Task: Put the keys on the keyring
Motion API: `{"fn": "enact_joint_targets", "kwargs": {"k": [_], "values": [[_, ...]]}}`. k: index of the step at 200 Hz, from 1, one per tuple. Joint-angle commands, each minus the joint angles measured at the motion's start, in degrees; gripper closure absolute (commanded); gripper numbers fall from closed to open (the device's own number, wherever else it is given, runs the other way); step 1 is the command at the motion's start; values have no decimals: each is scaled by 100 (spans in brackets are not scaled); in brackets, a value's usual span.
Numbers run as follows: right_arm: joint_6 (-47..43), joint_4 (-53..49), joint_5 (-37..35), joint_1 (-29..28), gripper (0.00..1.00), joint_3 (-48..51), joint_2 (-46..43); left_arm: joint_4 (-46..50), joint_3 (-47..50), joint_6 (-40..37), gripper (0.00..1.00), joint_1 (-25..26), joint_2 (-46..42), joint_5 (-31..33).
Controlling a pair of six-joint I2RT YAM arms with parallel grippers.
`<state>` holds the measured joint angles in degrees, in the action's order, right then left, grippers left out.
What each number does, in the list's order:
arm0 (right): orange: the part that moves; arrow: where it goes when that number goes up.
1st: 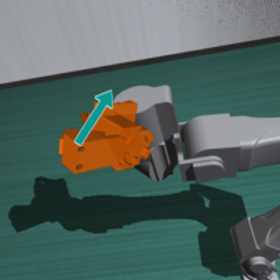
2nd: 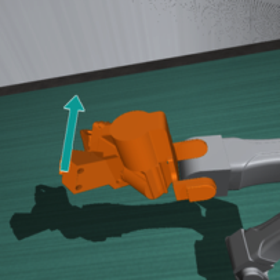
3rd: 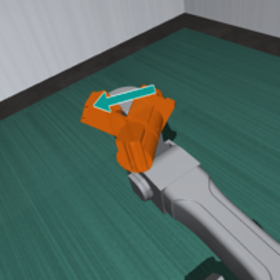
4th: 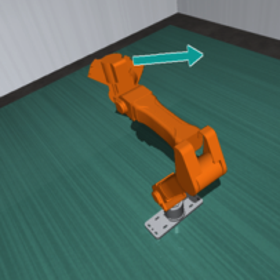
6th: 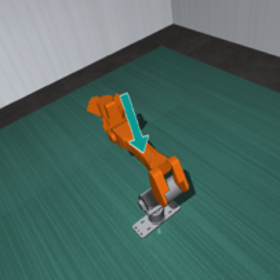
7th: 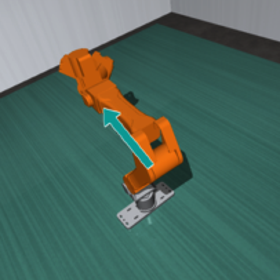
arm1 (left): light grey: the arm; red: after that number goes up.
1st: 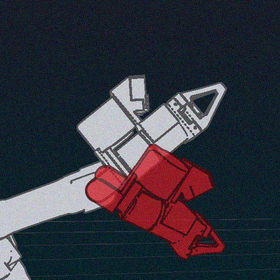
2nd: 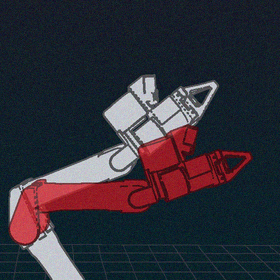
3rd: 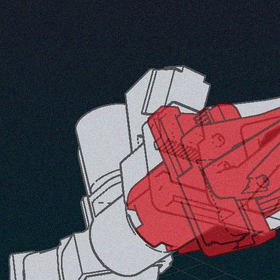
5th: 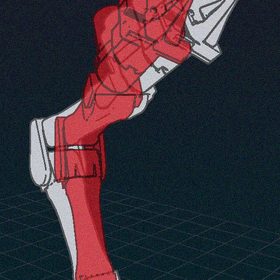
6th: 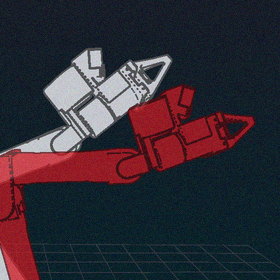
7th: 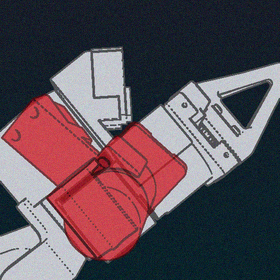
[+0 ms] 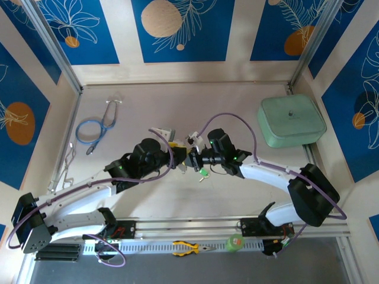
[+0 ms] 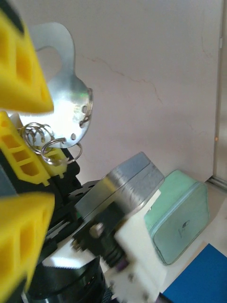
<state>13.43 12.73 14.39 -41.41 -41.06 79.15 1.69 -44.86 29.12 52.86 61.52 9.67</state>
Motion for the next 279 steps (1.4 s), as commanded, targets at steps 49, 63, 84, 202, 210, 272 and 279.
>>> {"fn": "enact_joint_targets", "kwargs": {"k": [49, 63, 84, 202, 210, 272, 279], "values": [[3420, -703, 60, 847, 100, -600, -193, -925, 392, -1062, 5, -69, -647, 1622], [3588, -800, 371, 1036, 100, -777, -238, -1024, 618, -1187, 7, -92, -707, 1371], [3435, -1490, 700, 1339, 100, -1230, -333, -1509, 1172, -1646, 18, -92, -806, 824], [2468, -956, 2027, 1471, 100, -942, -1505, -5844, 2784, -4187, 51, -62, 212, -2105], [2447, -963, 2047, 1471, 100, -936, -1538, -6136, 2822, -4174, 51, -60, 293, -2118], [2444, -1005, 2254, 1423, 100, -975, -1627, -7004, 2790, -3924, 54, -40, 807, -1838], [2450, -1003, 2268, 1418, 100, -985, -1622, -7039, 2782, -3910, 57, -39, 839, -1807]]}}
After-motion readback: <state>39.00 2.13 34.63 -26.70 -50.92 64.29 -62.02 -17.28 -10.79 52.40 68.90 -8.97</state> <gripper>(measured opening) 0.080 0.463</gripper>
